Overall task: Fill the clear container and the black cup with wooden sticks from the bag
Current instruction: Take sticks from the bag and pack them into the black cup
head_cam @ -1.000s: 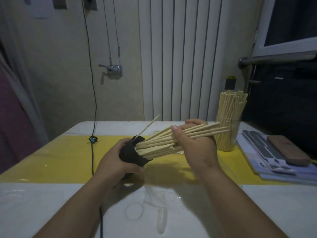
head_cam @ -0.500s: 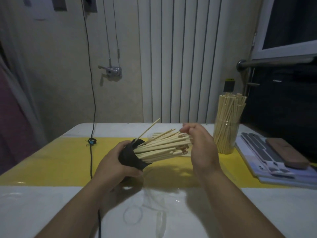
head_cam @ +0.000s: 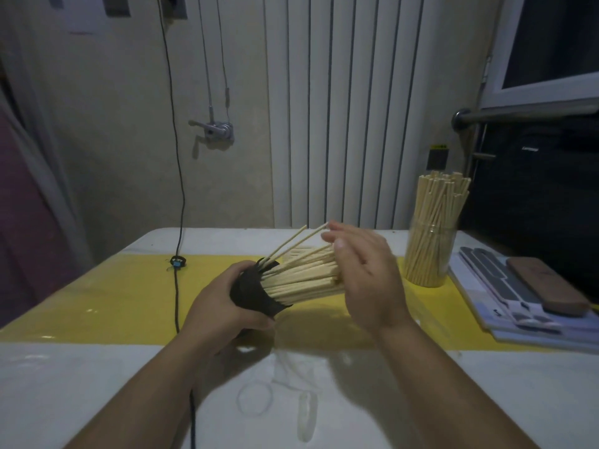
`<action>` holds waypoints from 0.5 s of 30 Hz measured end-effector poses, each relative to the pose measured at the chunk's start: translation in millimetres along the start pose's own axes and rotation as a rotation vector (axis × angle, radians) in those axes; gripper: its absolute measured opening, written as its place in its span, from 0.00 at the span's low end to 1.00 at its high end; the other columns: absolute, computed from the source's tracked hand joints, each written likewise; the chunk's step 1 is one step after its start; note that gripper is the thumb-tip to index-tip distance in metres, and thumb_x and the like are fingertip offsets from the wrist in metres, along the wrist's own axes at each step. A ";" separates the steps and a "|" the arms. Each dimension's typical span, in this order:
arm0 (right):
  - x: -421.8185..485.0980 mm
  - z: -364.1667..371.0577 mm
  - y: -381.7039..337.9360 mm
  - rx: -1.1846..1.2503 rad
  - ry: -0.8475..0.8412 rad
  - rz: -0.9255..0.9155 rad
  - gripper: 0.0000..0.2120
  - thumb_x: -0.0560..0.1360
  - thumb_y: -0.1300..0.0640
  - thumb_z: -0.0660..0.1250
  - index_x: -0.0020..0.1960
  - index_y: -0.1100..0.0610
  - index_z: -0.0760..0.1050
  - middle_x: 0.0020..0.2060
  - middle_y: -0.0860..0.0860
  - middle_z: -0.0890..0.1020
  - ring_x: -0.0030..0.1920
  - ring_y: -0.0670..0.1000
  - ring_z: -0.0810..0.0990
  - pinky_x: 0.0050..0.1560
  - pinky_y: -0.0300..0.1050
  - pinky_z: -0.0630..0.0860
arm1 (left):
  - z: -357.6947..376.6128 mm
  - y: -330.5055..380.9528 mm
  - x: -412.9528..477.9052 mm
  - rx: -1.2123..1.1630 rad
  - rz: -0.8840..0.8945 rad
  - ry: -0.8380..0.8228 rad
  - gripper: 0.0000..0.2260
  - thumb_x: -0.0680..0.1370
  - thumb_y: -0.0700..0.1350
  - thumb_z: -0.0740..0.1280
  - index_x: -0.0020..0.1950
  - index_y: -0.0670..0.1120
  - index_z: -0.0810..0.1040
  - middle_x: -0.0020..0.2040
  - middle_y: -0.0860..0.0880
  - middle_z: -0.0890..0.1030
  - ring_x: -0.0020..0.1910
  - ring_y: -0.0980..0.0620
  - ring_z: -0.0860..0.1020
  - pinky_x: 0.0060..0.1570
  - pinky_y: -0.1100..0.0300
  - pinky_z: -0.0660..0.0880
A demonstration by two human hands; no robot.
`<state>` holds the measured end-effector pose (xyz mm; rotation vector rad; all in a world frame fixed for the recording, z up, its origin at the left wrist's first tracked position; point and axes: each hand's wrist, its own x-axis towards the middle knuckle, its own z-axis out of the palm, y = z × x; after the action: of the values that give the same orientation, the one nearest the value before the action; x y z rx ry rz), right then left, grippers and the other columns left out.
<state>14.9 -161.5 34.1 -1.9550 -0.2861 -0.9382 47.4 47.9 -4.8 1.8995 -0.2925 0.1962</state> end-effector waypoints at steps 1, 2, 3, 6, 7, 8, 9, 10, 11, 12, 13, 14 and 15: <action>-0.6 3.4 1.2 -0.048 -0.062 0.013 0.16 0.76 0.45 0.56 0.54 0.46 0.81 0.56 0.35 0.77 0.62 0.42 0.73 0.67 0.51 0.67 | 0.3 0.2 -0.1 0.004 0.002 -0.001 0.35 0.51 0.44 0.79 0.51 0.72 0.76 0.48 0.63 0.83 0.45 0.62 0.81 0.50 0.49 0.81; -1.2 5.4 1.8 -0.068 -0.080 0.025 0.14 0.76 0.46 0.57 0.53 0.45 0.79 0.55 0.35 0.77 0.62 0.44 0.73 0.66 0.55 0.68 | 0.4 -0.3 0.0 0.001 0.004 -0.004 0.34 0.51 0.44 0.79 0.51 0.71 0.76 0.48 0.63 0.83 0.45 0.61 0.81 0.50 0.48 0.81; -1.4 6.5 2.8 -0.072 -0.068 0.030 0.12 0.75 0.46 0.58 0.52 0.44 0.78 0.53 0.36 0.77 0.60 0.46 0.74 0.64 0.57 0.70 | 0.3 -0.7 0.3 -0.005 0.000 -0.007 0.34 0.51 0.43 0.79 0.51 0.71 0.77 0.48 0.62 0.83 0.45 0.60 0.81 0.50 0.47 0.82; -2.0 3.4 5.1 -0.049 -0.019 0.062 0.16 0.74 0.43 0.58 0.59 0.44 0.74 0.59 0.42 0.74 0.64 0.47 0.71 0.67 0.56 0.69 | -0.1 -1.9 1.1 -0.011 -0.003 -0.019 0.35 0.51 0.43 0.79 0.53 0.68 0.78 0.49 0.60 0.84 0.50 0.53 0.82 0.51 0.43 0.81; -1.1 1.9 5.3 -0.034 -0.033 0.079 0.19 0.75 0.44 0.58 0.64 0.45 0.73 0.64 0.42 0.73 0.67 0.45 0.69 0.70 0.53 0.67 | 0.1 -1.8 1.2 -0.004 0.001 -0.020 0.35 0.51 0.43 0.79 0.53 0.68 0.78 0.49 0.60 0.84 0.50 0.53 0.82 0.52 0.43 0.81; -0.3 -0.1 5.0 -0.021 -0.066 0.094 0.21 0.76 0.44 0.58 0.67 0.46 0.73 0.65 0.42 0.73 0.69 0.44 0.68 0.71 0.50 0.65 | 0.3 -1.4 1.1 0.008 0.006 -0.021 0.35 0.50 0.43 0.79 0.52 0.70 0.77 0.49 0.61 0.83 0.50 0.54 0.82 0.52 0.45 0.81; 0.2 -1.2 4.9 -0.003 -0.114 0.106 0.20 0.77 0.46 0.58 0.66 0.48 0.76 0.62 0.41 0.76 0.68 0.42 0.69 0.70 0.47 0.66 | 0.6 -0.6 0.7 0.021 0.008 -0.021 0.35 0.50 0.43 0.79 0.51 0.71 0.76 0.48 0.63 0.83 0.50 0.55 0.82 0.52 0.46 0.81; 0.2 -1.9 4.2 0.013 -0.164 0.119 0.17 0.79 0.47 0.58 0.63 0.49 0.80 0.56 0.38 0.79 0.66 0.40 0.70 0.67 0.44 0.67 | 0.7 -0.2 0.7 0.030 0.007 -0.020 0.35 0.50 0.43 0.79 0.50 0.73 0.76 0.48 0.65 0.82 0.49 0.57 0.81 0.51 0.48 0.81; 0.2 -2.4 3.6 0.040 -0.203 0.140 0.15 0.81 0.48 0.59 0.58 0.50 0.82 0.50 0.35 0.80 0.63 0.39 0.72 0.63 0.42 0.68 | 0.8 -0.2 0.8 0.028 0.003 -0.018 0.35 0.50 0.43 0.79 0.49 0.74 0.75 0.47 0.65 0.82 0.49 0.57 0.81 0.51 0.49 0.81; 0.3 -3.1 3.8 0.083 -0.221 0.155 0.16 0.81 0.48 0.58 0.56 0.49 0.83 0.49 0.35 0.80 0.62 0.38 0.73 0.61 0.39 0.69 | 0.8 -0.6 1.0 0.021 -0.001 -0.016 0.35 0.50 0.43 0.79 0.49 0.73 0.76 0.47 0.65 0.82 0.49 0.57 0.81 0.51 0.48 0.81; 0.5 -3.6 4.4 0.136 -0.213 0.159 0.18 0.80 0.46 0.57 0.56 0.49 0.83 0.52 0.36 0.81 0.62 0.37 0.74 0.60 0.36 0.70 | 0.5 -0.9 1.3 0.015 -0.006 -0.013 0.35 0.50 0.43 0.79 0.49 0.72 0.76 0.47 0.64 0.83 0.49 0.56 0.82 0.51 0.48 0.81; 0.3 -4.3 5.6 0.179 -0.180 0.162 0.20 0.79 0.45 0.55 0.58 0.49 0.83 0.56 0.38 0.81 0.61 0.37 0.75 0.59 0.32 0.70 | 0.1 -1.3 1.5 0.010 -0.007 -0.011 0.35 0.50 0.43 0.79 0.50 0.71 0.77 0.47 0.63 0.83 0.48 0.56 0.82 0.51 0.47 0.81; 0.5 -5.1 6.3 0.210 -0.130 0.169 0.22 0.78 0.44 0.53 0.59 0.49 0.82 0.57 0.39 0.81 0.61 0.36 0.75 0.58 0.29 0.70 | -0.4 -1.9 2.0 0.001 -0.010 -0.006 0.34 0.50 0.43 0.79 0.51 0.69 0.77 0.47 0.62 0.83 0.48 0.56 0.82 0.50 0.47 0.81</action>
<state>16.1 -169.3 31.9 -1.8172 -0.2769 -0.6469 49.8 48.7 -5.8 1.9022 -0.2869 0.1833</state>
